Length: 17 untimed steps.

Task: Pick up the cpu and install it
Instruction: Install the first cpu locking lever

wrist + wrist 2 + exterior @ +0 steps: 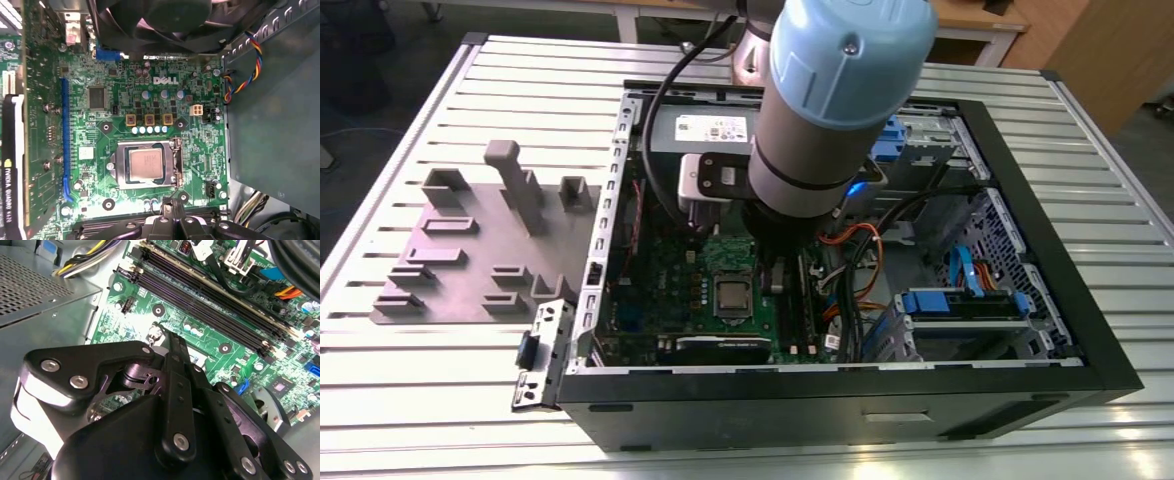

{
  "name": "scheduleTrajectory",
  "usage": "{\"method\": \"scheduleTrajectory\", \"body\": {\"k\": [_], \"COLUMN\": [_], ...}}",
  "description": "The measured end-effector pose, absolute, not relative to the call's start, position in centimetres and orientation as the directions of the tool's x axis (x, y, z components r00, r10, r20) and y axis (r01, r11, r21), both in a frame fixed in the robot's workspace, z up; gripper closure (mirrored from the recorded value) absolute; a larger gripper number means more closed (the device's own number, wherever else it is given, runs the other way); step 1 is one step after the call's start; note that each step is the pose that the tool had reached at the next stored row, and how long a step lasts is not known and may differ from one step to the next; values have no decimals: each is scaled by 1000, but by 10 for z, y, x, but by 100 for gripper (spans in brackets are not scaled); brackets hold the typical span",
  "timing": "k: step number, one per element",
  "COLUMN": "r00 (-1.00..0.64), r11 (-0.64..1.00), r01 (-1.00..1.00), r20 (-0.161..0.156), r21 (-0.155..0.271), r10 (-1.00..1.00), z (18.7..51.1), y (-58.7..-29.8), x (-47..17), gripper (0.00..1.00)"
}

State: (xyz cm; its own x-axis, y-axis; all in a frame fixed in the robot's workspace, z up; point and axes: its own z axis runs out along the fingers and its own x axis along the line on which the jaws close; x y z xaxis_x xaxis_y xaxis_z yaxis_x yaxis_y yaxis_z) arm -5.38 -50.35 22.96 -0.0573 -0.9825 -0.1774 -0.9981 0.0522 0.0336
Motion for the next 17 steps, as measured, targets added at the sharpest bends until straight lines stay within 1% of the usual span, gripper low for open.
{"method": "scheduleTrajectory", "body": {"k": [3, 7, 17], "r00": [-57, -57, -56], "r11": [52, 52, 51], "r01": [-998, -998, -998], "r20": [-177, -168, -168], "r21": [34, 33, 33], "r10": [-983, -984, -984], "z": [230, 230, 228], "y": [-504, -504, -509], "x": [-54, -54, -54], "gripper": [89, 89, 89]}}
